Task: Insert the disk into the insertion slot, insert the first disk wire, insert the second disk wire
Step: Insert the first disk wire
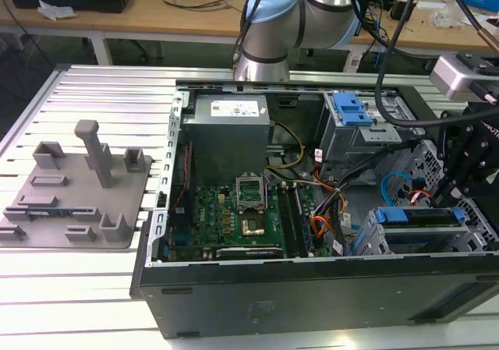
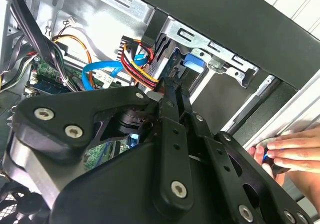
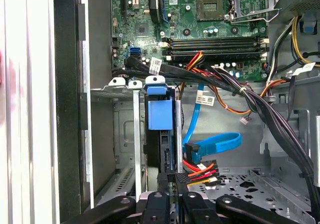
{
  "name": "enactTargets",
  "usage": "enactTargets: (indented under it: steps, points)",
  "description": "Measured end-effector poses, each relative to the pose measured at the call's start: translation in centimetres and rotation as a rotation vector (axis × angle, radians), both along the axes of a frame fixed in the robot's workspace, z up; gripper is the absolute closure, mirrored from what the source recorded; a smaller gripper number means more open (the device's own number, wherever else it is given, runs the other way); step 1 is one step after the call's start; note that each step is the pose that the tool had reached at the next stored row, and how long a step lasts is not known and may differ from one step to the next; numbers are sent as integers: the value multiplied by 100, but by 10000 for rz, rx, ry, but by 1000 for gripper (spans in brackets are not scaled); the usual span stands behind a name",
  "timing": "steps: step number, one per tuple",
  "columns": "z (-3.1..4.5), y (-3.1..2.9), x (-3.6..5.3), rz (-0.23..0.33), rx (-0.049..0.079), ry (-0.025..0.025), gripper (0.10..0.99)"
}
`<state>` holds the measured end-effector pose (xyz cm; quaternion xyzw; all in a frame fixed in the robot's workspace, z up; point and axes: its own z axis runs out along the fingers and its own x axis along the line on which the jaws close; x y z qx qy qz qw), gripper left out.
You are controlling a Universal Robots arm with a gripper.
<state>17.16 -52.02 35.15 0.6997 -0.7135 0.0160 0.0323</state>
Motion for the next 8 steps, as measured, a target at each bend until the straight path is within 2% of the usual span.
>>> enactTargets:
  steps: [8]
  points:
    - [-22, 0, 1, 1, 0, 0, 922]
